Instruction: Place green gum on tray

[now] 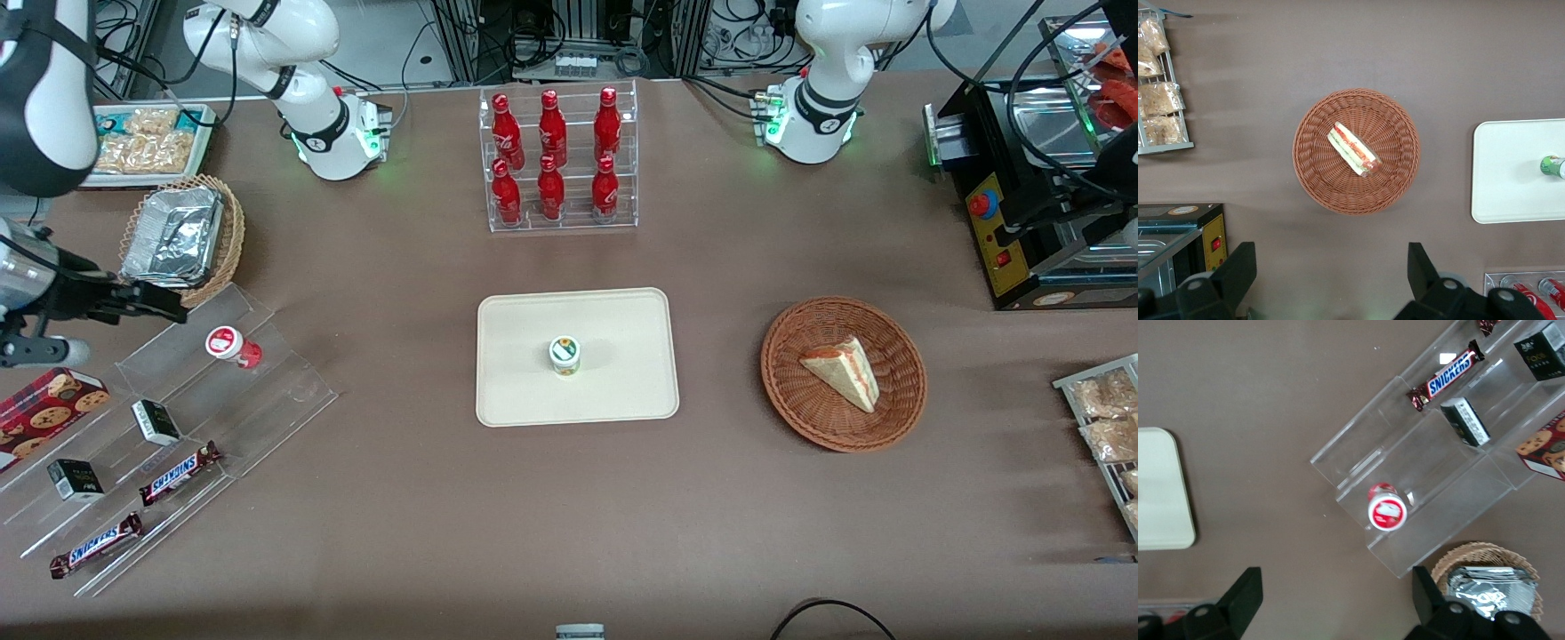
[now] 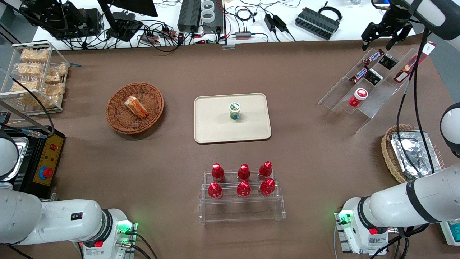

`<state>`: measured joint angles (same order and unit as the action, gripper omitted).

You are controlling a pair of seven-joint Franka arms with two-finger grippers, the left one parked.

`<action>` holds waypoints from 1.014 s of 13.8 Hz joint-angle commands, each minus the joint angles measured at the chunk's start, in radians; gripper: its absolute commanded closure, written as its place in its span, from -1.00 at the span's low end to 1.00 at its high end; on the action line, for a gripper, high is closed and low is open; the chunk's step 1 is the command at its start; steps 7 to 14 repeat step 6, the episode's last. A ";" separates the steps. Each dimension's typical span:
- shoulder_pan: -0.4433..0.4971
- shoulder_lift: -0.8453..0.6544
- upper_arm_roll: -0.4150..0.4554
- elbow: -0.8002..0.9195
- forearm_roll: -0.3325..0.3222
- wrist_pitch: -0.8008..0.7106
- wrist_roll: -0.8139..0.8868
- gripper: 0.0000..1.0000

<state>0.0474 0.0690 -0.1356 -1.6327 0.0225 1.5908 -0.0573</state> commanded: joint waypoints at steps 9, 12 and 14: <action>-0.067 -0.087 0.067 -0.021 -0.046 -0.137 0.034 -1.00; -0.067 -0.087 0.067 -0.021 -0.046 -0.137 0.034 -1.00; -0.067 -0.087 0.067 -0.021 -0.046 -0.137 0.034 -1.00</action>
